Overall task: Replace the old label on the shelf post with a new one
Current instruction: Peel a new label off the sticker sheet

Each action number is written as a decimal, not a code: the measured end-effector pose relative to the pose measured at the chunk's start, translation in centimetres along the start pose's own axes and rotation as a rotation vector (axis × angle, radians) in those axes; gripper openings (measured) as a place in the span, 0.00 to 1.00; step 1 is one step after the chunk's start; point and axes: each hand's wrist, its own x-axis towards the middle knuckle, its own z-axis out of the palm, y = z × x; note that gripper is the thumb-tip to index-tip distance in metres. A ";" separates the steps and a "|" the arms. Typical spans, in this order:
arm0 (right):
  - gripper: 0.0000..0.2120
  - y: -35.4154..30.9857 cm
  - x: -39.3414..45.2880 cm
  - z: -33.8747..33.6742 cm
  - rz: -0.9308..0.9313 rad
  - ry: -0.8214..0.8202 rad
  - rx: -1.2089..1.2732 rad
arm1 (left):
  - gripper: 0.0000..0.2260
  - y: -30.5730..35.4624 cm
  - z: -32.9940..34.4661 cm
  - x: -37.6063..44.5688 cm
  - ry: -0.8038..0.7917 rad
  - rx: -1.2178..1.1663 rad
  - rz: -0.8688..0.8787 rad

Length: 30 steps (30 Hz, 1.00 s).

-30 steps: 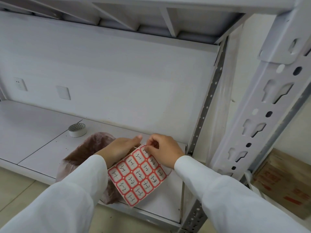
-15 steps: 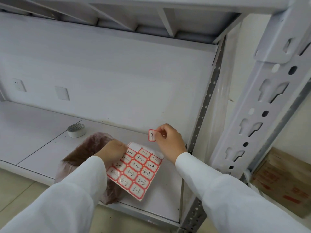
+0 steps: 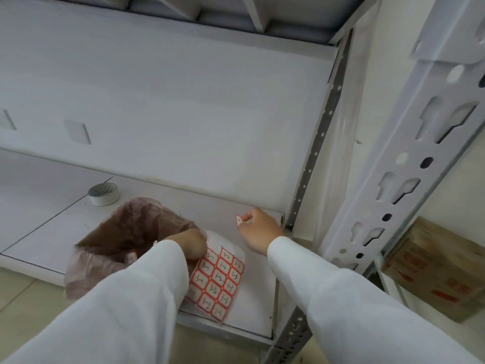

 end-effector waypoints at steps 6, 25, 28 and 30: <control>0.13 0.1 0.7 0.8 0.014 -0.078 -0.114 | 0.18 1.1 2.4 1.1 0.101 0.067 0.019; 0.06 -4.2 -2.7 -1.4 -0.290 0.178 -0.061 | 0.09 2.2 -2.0 -5.1 0.486 -0.115 0.528; 0.06 -6.5 -4.5 -3.6 -0.361 0.177 -0.115 | 0.08 2.1 -3.3 -8.0 0.623 -0.121 0.590; 0.05 -8.1 -5.7 -5.1 -0.414 0.184 -0.158 | 0.08 2.3 -4.6 -10.2 0.680 -0.128 0.635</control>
